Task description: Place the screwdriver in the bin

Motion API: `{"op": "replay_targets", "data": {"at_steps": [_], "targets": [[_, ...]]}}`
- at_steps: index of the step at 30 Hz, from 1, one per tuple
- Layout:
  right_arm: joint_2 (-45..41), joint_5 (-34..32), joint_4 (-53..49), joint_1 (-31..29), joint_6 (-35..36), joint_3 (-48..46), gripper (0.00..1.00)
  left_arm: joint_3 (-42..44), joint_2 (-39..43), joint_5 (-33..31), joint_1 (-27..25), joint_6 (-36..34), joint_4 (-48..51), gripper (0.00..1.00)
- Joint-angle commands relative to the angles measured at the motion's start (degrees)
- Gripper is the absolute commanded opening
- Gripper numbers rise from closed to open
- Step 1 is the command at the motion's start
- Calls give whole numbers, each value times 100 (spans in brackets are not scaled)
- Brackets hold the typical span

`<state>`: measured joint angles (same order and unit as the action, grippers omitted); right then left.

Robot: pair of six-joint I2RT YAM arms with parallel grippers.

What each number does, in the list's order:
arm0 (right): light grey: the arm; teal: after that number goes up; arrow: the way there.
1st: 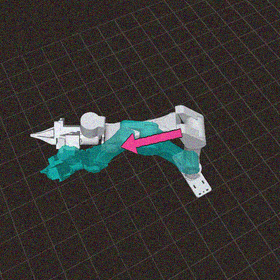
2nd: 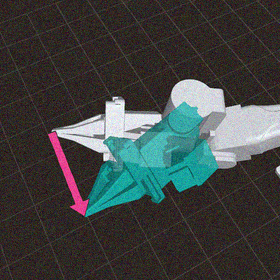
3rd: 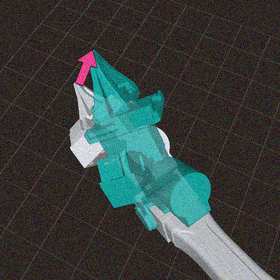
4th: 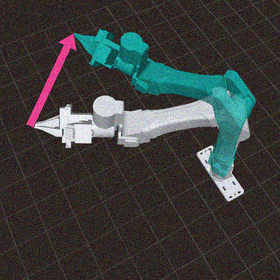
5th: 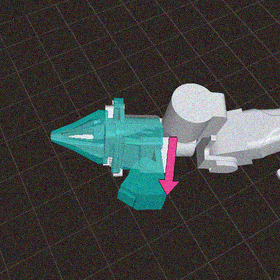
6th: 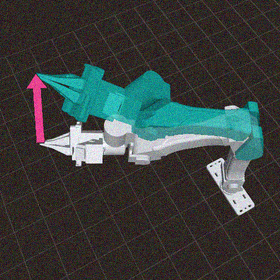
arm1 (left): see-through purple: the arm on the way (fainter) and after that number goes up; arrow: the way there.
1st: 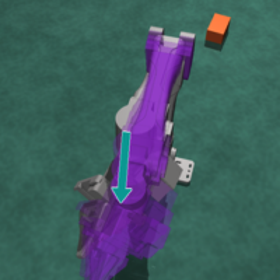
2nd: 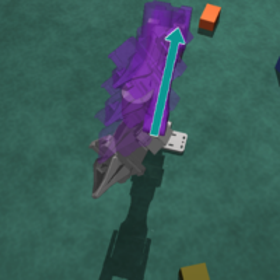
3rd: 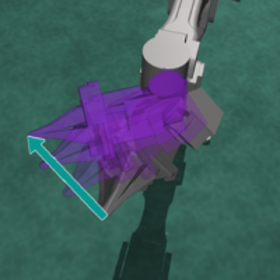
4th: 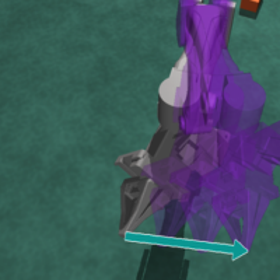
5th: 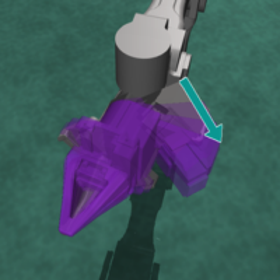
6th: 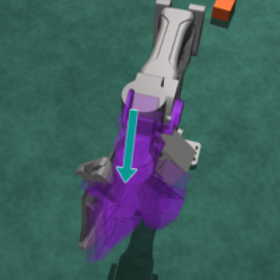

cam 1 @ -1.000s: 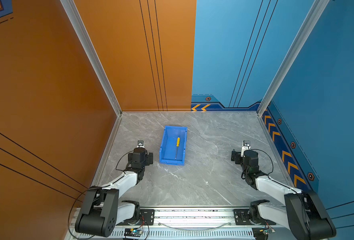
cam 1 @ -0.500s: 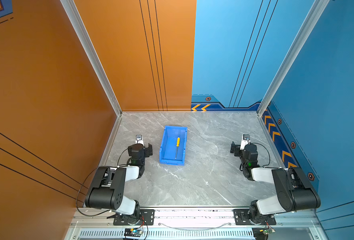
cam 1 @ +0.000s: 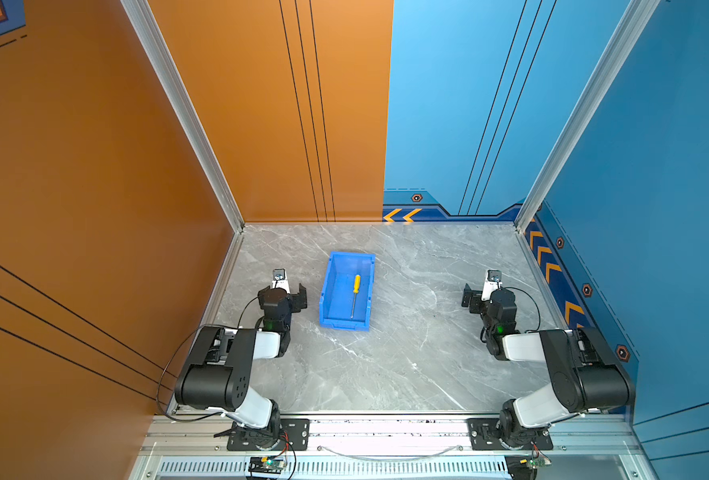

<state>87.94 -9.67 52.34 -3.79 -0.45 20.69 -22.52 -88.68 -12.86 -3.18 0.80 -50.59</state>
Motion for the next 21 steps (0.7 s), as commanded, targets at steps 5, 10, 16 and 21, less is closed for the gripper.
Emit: {"op": "replay_targets", "data": {"at_steps": [5,10,16,21], "targets": [[70,-19,5,159,-329,58,100,67,-81,137,63,-115,-215,98],[65,9,-5,173,-339,67,100,83,-78,142,54,-121,-215,98],[70,-11,-13,173,-342,68,100,82,-74,162,2,-194,-223,98],[66,-11,-11,168,-342,68,100,72,-68,417,122,-134,-180,98]]}}
